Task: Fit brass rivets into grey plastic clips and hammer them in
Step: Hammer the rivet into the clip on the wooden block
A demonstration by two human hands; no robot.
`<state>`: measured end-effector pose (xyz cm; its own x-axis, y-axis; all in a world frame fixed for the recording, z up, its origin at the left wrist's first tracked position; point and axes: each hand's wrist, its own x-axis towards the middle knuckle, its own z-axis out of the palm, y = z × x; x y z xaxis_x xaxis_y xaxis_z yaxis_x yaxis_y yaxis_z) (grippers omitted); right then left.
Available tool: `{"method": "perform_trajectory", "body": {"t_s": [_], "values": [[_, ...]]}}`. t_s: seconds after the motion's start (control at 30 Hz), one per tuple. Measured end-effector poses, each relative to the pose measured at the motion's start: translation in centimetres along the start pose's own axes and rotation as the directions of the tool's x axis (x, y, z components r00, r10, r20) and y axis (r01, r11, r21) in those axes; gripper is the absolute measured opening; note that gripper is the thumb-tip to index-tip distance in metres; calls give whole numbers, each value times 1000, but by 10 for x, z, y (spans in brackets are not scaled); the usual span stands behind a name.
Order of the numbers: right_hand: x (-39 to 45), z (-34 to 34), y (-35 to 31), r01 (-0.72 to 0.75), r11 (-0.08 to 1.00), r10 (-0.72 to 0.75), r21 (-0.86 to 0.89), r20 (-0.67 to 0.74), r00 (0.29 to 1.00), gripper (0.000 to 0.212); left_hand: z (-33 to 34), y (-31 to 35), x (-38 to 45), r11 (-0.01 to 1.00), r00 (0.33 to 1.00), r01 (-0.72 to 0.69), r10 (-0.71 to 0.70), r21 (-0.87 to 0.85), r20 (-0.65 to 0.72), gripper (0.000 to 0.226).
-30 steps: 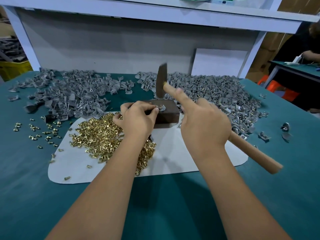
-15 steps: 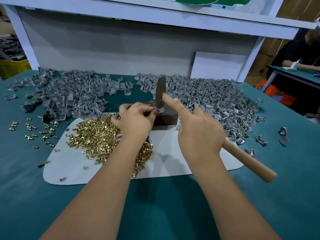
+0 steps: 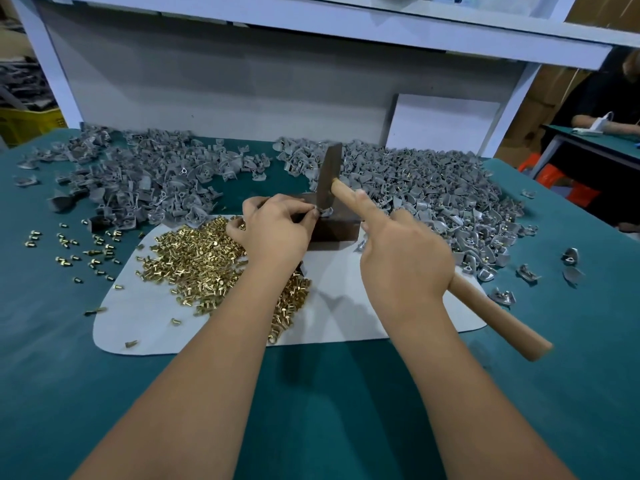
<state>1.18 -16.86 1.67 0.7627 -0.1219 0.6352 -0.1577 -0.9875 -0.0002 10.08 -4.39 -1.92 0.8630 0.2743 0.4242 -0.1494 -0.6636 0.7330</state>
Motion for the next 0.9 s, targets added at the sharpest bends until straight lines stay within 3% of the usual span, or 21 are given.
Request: {"method": "perform_trajectory", "body": {"t_s": [0.2, 0.4, 0.57, 0.7, 0.8, 0.9], "values": [[4, 2, 12, -88, 990, 97, 108, -77, 992, 60, -7, 2, 1, 999, 994, 26, -23, -32, 106, 9], [10, 15, 39, -307, 945, 298, 112, 86, 951, 45, -13, 6, -1, 983, 977, 120, -92, -138, 194, 19], [10, 25, 53, -382, 919, 361, 99, 180, 915, 34, -14, 6, -1, 982, 974, 124, -93, -143, 206, 18], [10, 27, 51, -359, 933, 337, 26, 286, 897, 20, -15, 7, -3, 980, 973, 126, -92, -155, 210, 18], [8, 29, 42, -273, 961, 277, -45, 178, 944, 24, -15, 8, -3, 978, 972, 129, -93, -161, 216, 18], [7, 32, 24, -168, 968, 154, 187, 87, 984, 25, -15, 8, -2, 978, 971, 136, -100, -157, 218, 18]]}}
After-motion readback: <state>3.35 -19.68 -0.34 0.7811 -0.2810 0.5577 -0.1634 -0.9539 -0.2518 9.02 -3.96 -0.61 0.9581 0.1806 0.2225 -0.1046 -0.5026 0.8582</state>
